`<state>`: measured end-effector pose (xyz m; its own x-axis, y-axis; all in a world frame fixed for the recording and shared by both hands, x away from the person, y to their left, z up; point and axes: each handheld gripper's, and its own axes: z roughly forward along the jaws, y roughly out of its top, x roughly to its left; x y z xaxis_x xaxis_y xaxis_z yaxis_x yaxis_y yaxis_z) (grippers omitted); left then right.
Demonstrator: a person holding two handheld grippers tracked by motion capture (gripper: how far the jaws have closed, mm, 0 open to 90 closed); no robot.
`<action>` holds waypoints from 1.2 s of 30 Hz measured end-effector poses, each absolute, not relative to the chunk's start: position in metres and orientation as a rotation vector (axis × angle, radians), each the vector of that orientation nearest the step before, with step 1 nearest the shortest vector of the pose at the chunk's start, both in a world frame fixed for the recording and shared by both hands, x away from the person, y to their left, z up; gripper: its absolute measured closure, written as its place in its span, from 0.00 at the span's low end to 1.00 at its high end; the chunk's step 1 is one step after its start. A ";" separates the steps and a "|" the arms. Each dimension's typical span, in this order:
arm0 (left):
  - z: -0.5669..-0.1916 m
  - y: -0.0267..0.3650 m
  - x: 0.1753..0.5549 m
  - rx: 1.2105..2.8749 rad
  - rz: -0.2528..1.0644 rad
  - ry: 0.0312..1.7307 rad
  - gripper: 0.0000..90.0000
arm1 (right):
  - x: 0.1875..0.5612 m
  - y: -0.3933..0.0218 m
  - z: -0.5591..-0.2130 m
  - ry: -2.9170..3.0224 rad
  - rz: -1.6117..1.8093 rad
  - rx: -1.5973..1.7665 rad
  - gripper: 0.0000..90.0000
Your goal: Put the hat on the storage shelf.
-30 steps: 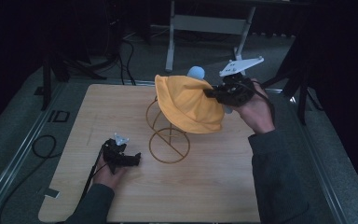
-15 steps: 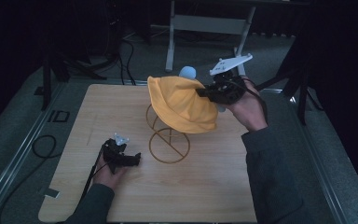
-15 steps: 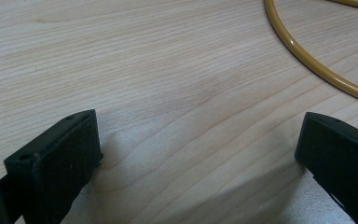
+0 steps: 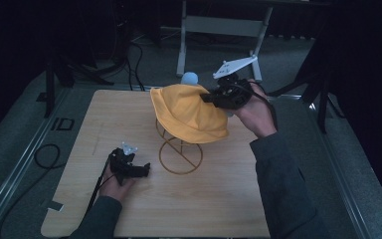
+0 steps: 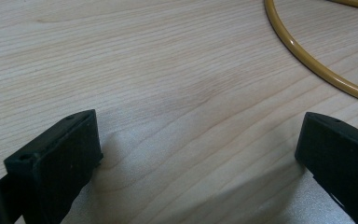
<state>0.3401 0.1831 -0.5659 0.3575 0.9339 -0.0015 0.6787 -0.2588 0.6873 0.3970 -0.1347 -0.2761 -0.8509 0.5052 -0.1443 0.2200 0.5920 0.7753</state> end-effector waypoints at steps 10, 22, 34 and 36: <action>-0.566 0.183 0.340 2.026 0.553 1.395 0.00 | 0.399 -0.117 -0.274 2.494 1.138 0.547 0.91; -0.566 0.183 0.340 2.026 0.554 1.394 0.00 | 0.401 -0.092 -0.275 2.518 1.121 0.501 0.88; -0.566 0.183 0.340 2.031 0.554 1.393 0.00 | 0.404 -0.072 -0.274 2.516 1.126 0.481 0.76; -0.566 0.183 0.340 2.031 0.554 1.393 0.00 | 0.404 -0.072 -0.274 2.513 1.130 0.484 0.74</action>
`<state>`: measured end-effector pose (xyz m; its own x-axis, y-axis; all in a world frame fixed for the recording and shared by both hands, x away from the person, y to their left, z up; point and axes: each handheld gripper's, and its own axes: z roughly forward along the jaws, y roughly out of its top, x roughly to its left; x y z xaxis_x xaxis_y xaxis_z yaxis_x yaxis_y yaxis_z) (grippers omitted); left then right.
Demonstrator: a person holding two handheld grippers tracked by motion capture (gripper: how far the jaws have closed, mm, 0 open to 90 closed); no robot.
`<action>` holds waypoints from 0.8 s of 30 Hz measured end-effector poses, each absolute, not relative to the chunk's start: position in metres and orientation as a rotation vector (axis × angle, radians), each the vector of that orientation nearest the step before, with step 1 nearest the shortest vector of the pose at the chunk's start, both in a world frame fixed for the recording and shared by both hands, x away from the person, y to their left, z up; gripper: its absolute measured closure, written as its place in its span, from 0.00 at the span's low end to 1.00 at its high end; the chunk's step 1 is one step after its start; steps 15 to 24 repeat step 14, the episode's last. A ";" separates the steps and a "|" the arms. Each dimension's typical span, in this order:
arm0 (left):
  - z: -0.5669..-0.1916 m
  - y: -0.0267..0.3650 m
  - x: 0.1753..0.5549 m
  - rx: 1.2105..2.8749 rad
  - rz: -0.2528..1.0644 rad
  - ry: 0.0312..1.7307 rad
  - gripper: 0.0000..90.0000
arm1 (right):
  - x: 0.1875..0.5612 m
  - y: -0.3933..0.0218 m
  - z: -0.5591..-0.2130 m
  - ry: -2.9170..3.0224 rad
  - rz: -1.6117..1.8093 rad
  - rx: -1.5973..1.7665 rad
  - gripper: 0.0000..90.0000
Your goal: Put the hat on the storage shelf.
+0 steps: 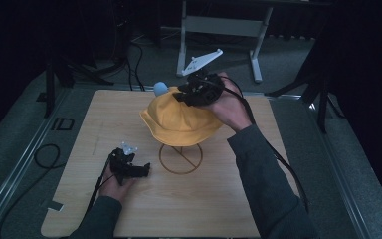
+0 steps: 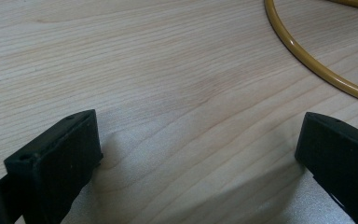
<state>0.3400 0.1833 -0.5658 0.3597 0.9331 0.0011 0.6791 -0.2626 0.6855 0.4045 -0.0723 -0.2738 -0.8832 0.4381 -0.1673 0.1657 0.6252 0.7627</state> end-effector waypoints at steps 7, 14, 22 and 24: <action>-0.566 0.183 0.340 2.031 0.554 1.393 0.00 | 0.403 -0.084 -0.262 2.429 1.206 0.563 0.49; -0.566 0.183 0.340 2.031 0.553 1.393 0.00 | 0.403 -0.096 -0.259 2.410 1.191 0.635 0.41; -0.566 0.183 0.340 2.031 0.553 1.393 0.00 | 0.403 -0.096 -0.259 2.410 1.191 0.635 0.41; -0.566 0.183 0.340 2.031 0.553 1.393 0.00 | 0.403 -0.096 -0.259 2.410 1.191 0.635 0.41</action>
